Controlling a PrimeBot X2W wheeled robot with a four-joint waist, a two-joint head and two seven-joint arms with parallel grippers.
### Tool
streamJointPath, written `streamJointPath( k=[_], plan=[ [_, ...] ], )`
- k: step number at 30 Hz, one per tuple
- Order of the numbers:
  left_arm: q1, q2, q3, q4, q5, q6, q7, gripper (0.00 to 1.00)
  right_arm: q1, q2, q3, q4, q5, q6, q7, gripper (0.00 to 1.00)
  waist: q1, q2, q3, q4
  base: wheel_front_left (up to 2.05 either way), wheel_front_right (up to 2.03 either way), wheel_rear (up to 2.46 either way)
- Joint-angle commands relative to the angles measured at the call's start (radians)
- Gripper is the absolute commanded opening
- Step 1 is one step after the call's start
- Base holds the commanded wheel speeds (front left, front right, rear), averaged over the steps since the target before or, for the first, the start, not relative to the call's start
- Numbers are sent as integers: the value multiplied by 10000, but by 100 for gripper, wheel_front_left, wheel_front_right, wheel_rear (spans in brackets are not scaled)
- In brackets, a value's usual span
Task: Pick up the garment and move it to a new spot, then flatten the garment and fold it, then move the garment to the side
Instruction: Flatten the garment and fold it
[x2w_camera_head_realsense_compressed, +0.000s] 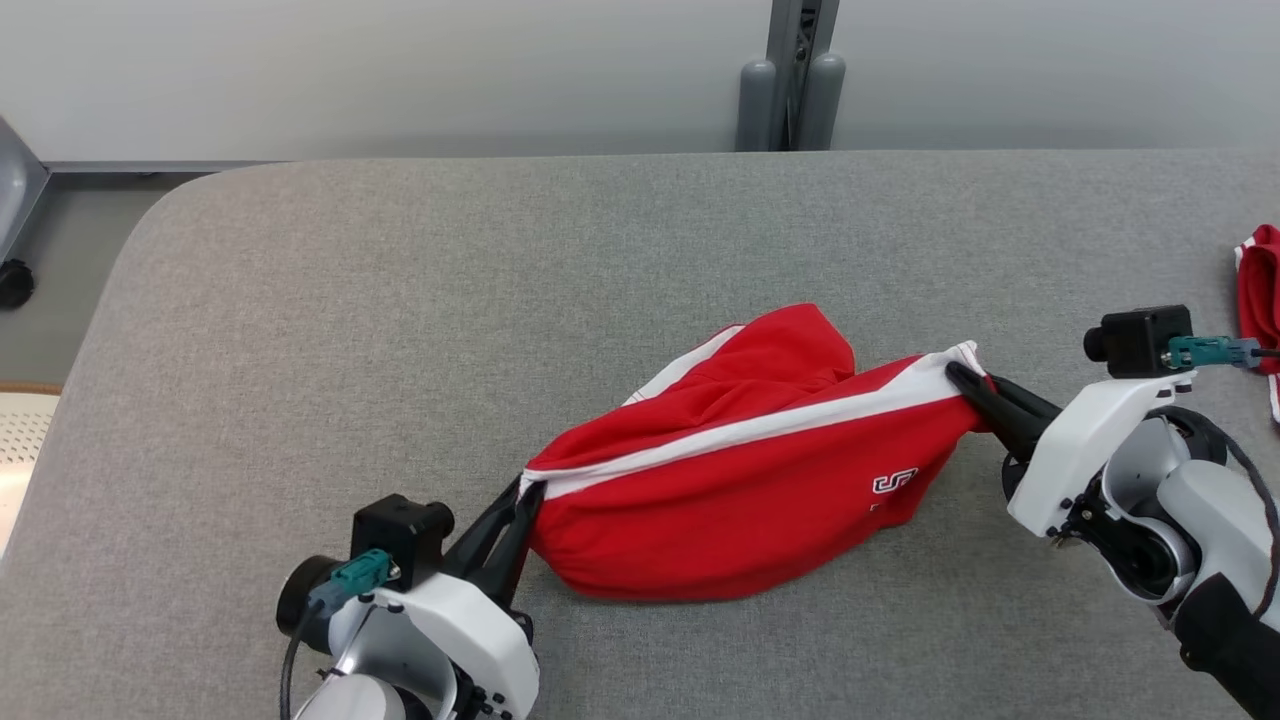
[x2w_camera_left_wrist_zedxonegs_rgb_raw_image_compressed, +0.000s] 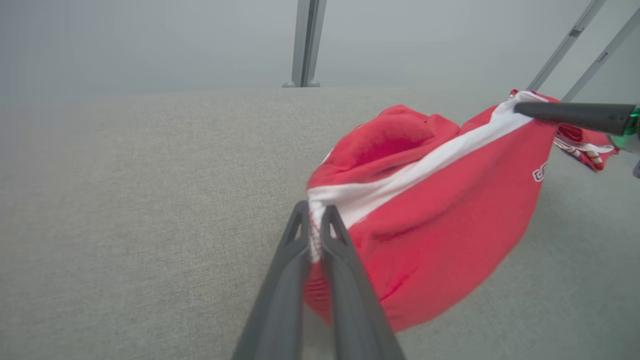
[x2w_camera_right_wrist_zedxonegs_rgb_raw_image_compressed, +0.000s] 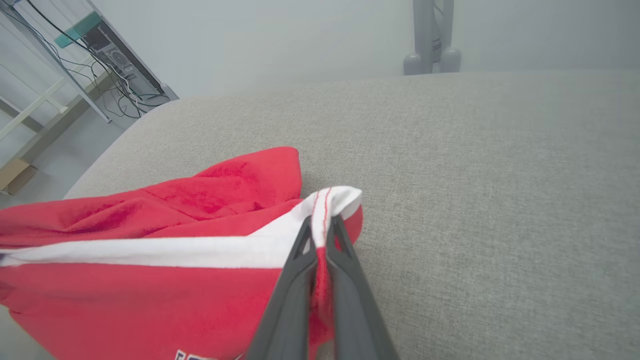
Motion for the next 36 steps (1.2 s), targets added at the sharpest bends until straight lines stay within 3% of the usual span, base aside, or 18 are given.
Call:
streamJointPath(
  k=[1, 6, 14, 24, 31, 36],
  plan=[
    [-233, 97, 125, -83, 52, 64, -101, 0, -135, -179, 41, -104, 111, -3, -165, 0, 0, 0, -110, -78, 0, 0, 0],
    [-516, 241, 516, -592, -440, -207, -221, 0, -356, -689, 50, -559, 339, -3, -772, 0, 0, 0, -485, -256, 0, 0, 0],
    [-1653, 711, 909, -1615, -1021, -676, 454, 0, -851, -1430, -213, -1720, 511, -5, -1606, 0, 0, 0, -1175, -541, 0, 0, 0],
    [-4355, 1263, 1288, -2585, -2018, -1039, 2084, 0, -2178, -2541, -995, -2793, 352, -5, -1854, 0, 0, 0, -1877, -911, 0, 0, 0],
    [-5790, 1426, 1217, -2496, -2394, -1154, 2729, 0, -2904, -2894, -1454, -2865, 148, -8, -1728, 4, 0, 0, -2137, -1056, 0, 0, 0],
    [-6171, 1372, 1018, -2010, -2768, -1214, 3029, 0, -2994, -2720, -1481, -2810, 25, -8, -1596, 0, 0, 0, -2081, -1155, 0, 0, 0]
  ],
)
